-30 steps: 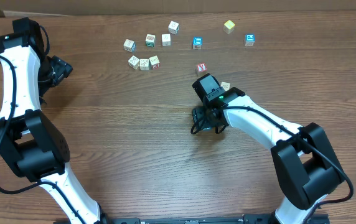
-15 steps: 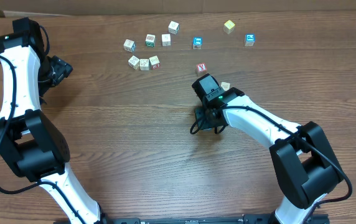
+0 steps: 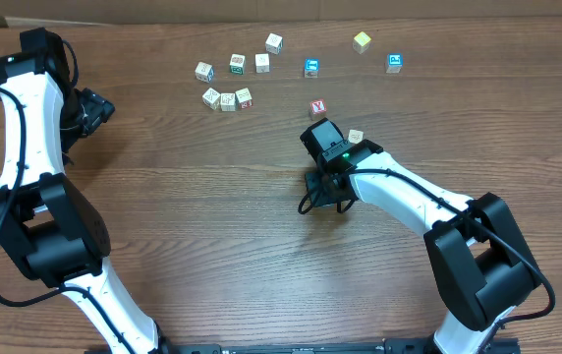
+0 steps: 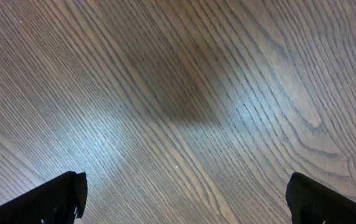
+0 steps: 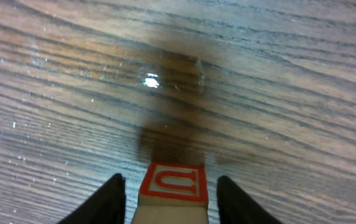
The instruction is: Form a tower
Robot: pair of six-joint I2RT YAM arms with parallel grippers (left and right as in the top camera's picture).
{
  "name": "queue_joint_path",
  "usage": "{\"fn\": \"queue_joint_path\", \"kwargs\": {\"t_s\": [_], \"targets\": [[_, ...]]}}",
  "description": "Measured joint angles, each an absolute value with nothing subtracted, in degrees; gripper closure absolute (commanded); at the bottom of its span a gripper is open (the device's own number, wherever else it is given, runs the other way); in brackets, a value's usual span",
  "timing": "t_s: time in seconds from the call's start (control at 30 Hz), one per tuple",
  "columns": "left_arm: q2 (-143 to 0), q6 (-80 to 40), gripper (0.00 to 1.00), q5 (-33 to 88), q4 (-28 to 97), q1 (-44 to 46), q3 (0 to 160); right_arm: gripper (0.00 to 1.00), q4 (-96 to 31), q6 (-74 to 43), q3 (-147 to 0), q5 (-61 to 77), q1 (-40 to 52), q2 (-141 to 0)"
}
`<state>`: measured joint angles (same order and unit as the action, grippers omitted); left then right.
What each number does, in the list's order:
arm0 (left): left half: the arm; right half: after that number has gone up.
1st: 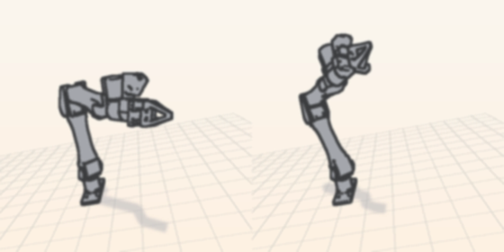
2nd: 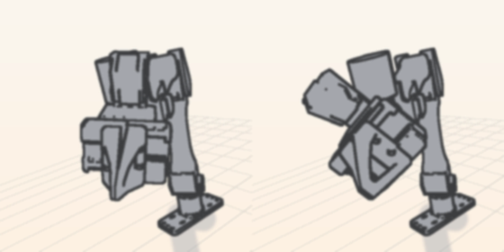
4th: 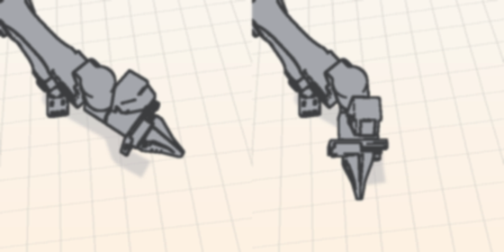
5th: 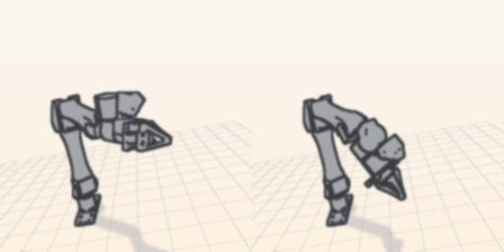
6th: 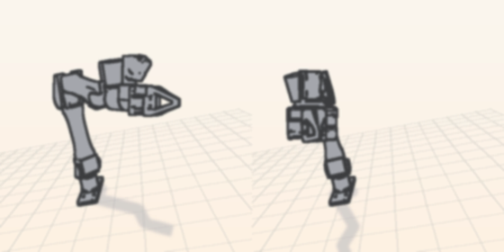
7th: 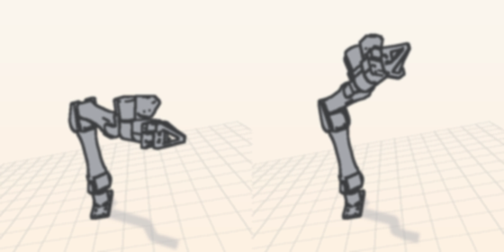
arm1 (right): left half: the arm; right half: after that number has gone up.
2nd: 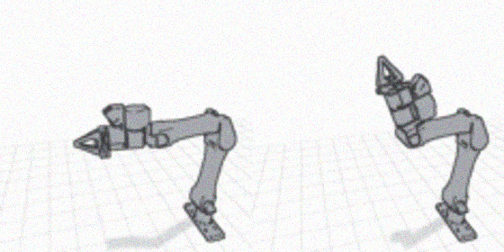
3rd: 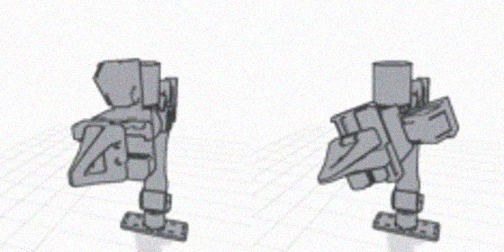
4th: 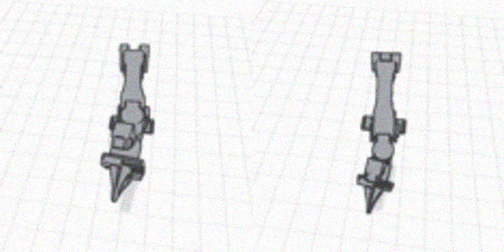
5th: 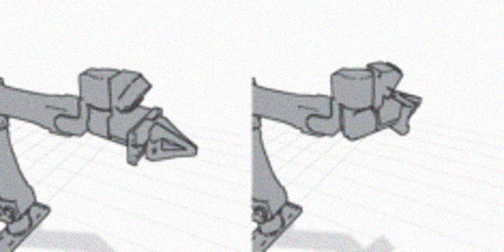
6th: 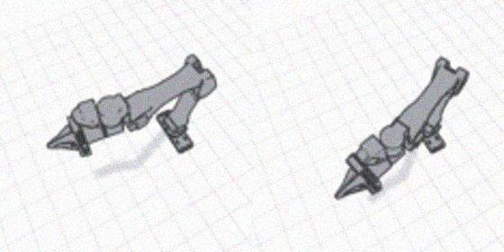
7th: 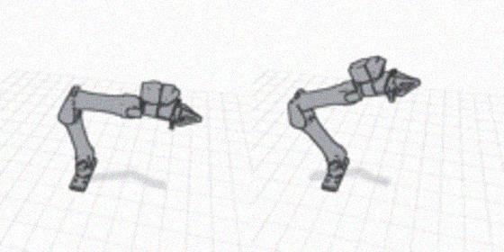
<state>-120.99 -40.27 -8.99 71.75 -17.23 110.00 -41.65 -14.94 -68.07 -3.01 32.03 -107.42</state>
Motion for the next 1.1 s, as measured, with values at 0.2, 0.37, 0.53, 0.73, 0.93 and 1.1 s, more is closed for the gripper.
{"fn": "queue_joint_path", "kwargs": {"t_s": [0.2,0.37,0.53,0.73,0.93,1.1], "targets": [[-121.0,-40.3,0.0,-9.0,71.7,-17.3,110.0,0.37,-43.1,-14.9,-68.1,-3.0,32.0,-107.4],[-121.0,-40.3,0.01,-9.0,71.7,-17.3,110.0,0.28,-43.9,-14.9,-69.2,-3.0,32.0,-107.5],[-121.0,-40.3,0.01,-9.0,71.7,-17.2,110.0,0.25,-48.4,-15.0,-76.2,-3.9,32.1,-107.5],[-121.0,-40.3,0.01,-9.0,71.7,-17.3,110.0,0.64,-55.7,-15.4,-86.3,-6.4,32.2,-107.5],[-121.0,-40.3,0.0,-9.0,71.7,-17.3,110.0,0.96,-66.8,-19.0,-90.8,-6.3,32.3,-107.5],[-121.0,-40.3,0.01,-9.0,71.8,-17.3,110.0,0.96,-73.0,-22.9,-89.5,-2.4,32.2,-107.5]]}}
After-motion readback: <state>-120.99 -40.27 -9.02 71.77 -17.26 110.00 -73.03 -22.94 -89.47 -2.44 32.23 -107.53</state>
